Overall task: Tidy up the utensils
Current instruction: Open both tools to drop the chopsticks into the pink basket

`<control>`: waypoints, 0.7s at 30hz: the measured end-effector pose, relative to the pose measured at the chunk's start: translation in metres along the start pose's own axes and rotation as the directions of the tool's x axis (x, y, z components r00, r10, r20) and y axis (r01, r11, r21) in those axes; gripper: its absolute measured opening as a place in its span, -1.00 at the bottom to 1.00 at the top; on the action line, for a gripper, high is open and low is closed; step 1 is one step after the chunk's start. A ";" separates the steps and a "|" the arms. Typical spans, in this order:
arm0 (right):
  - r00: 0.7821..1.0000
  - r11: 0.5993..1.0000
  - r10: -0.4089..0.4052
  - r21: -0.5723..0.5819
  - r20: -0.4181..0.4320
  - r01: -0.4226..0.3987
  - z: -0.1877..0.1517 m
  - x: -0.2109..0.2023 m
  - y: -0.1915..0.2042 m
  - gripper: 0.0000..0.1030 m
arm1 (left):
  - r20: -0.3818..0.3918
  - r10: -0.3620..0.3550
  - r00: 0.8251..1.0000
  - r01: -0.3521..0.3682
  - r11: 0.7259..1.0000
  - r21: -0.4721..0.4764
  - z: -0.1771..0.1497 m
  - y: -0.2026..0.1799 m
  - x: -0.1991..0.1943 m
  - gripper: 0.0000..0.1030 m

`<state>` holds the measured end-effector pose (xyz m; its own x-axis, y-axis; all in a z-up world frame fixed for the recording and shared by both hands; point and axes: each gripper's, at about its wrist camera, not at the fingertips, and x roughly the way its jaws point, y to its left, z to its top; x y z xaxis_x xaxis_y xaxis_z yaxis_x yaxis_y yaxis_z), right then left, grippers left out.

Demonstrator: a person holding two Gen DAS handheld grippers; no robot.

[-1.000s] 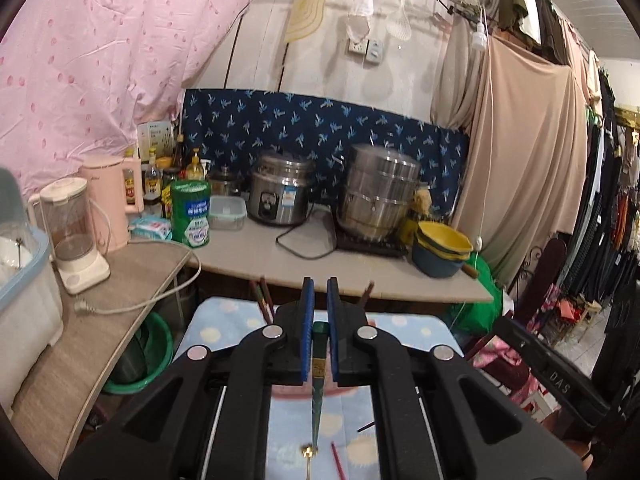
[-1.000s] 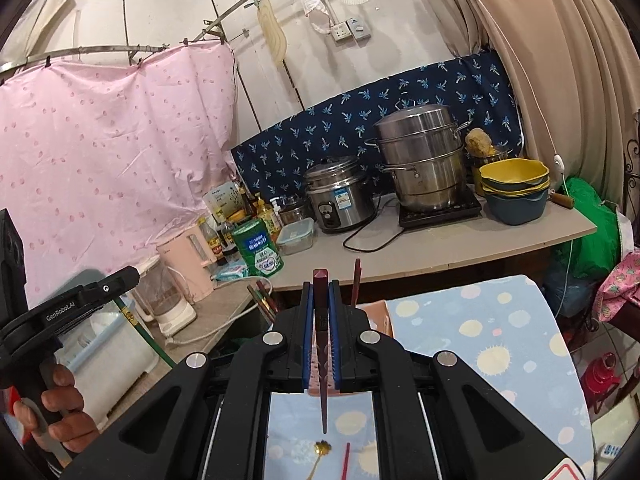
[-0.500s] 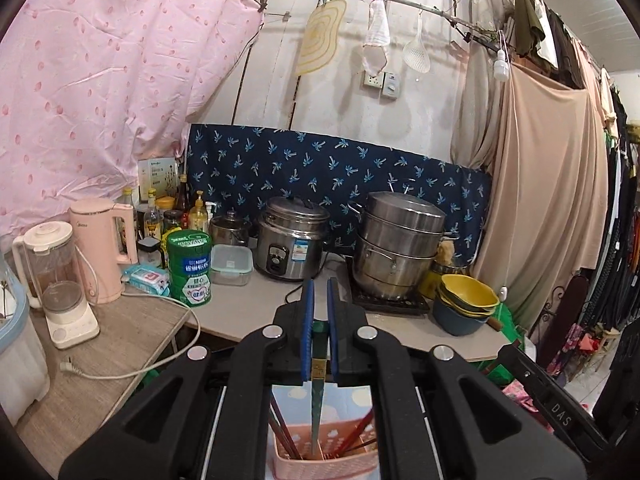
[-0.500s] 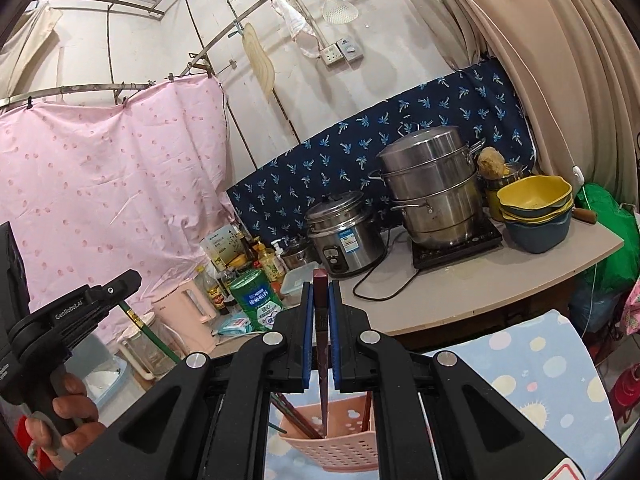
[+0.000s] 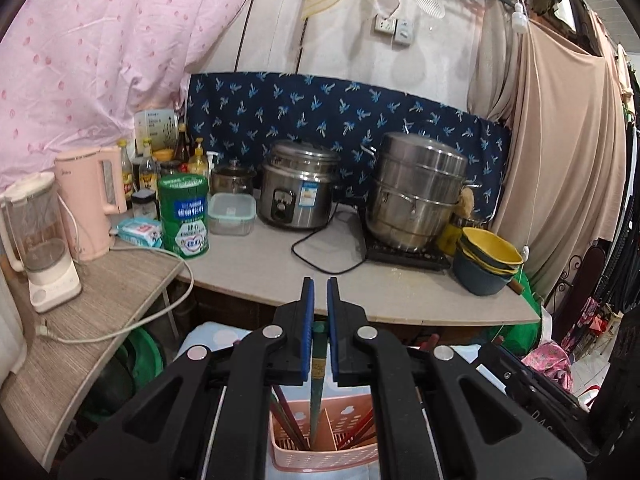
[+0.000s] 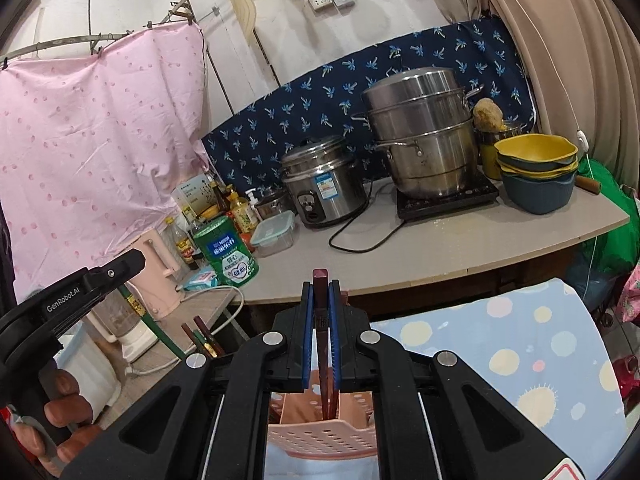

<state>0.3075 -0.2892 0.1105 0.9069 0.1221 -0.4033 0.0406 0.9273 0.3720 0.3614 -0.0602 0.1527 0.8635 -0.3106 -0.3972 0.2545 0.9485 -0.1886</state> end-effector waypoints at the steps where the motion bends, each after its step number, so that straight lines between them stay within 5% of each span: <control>1: 1.000 1.000 -0.001 -0.001 -0.010 0.001 -0.003 0.003 -0.001 -0.86 | -0.009 0.006 1.000 -0.006 1.000 -0.002 -0.002 0.002 0.003 -0.88; 6: 0.999 1.000 -0.014 -0.001 -0.042 0.014 -0.013 0.013 -0.006 -0.85 | -0.031 0.012 0.999 -0.012 1.000 -0.005 -0.012 0.007 0.011 -0.88; 10: 0.999 1.000 -0.015 0.006 -0.043 0.016 -0.015 0.012 -0.008 -0.62 | -0.041 0.010 0.999 -0.010 1.000 -0.004 -0.018 0.008 0.013 -0.85; 12: 0.999 1.000 -0.018 0.010 -0.035 0.019 -0.016 0.009 -0.008 -0.48 | -0.050 0.009 0.999 -0.009 1.000 -0.008 -0.020 0.008 0.012 -0.69; 14: 1.000 1.000 -0.015 0.013 -0.025 0.015 -0.017 0.004 -0.008 -0.32 | -0.050 0.018 0.999 -0.019 1.000 -0.016 -0.024 0.009 0.010 -0.23; 15: 1.000 1.000 -0.014 0.011 -0.021 0.015 -0.018 0.002 -0.007 -0.29 | -0.045 0.024 0.999 -0.025 1.000 -0.019 -0.026 0.010 0.008 -0.16; 21: 1.000 1.000 -0.005 -0.021 -0.020 0.005 -0.024 -0.014 0.000 -0.28 | -0.052 0.033 0.998 -0.033 0.999 -0.006 -0.036 0.007 -0.007 -0.09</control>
<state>0.2846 -0.2824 0.0957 0.8980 0.1246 -0.4219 0.0360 0.9350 0.3528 0.3416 -0.0535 0.1214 0.8474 -0.2824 -0.4497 0.2231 0.9578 -0.1811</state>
